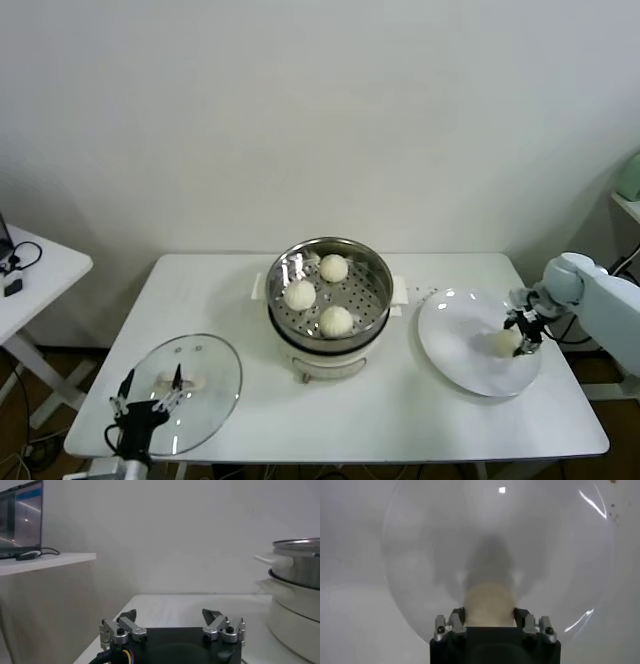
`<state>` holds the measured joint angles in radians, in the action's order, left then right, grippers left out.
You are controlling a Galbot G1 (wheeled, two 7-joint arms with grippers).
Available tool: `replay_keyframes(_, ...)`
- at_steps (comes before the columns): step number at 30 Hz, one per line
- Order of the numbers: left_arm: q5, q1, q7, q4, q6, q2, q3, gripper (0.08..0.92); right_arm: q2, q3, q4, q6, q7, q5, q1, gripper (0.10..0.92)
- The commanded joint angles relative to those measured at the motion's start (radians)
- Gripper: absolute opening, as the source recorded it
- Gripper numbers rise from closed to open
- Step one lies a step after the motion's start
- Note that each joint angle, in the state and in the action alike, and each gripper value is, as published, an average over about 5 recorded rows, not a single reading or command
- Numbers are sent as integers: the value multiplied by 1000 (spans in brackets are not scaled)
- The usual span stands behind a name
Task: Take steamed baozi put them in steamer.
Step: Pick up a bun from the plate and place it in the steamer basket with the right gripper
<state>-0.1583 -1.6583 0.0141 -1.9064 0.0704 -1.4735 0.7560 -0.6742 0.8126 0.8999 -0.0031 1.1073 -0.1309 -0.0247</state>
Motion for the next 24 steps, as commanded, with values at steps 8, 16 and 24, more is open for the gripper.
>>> replay_keyframes(8,6,14,0,-11,-1,-8,-28,823,-11,453,100,-162,-44,525,463,645)
replay_keyframes(16,30,15,7,-32,5,-10,-76,823,-192,843,153,-210,-62,852,839,645)
replay_keyframes(24,61,21,9,-55,9,-23,-122,823,-371,966,175,-228,-74,1027,938,645)
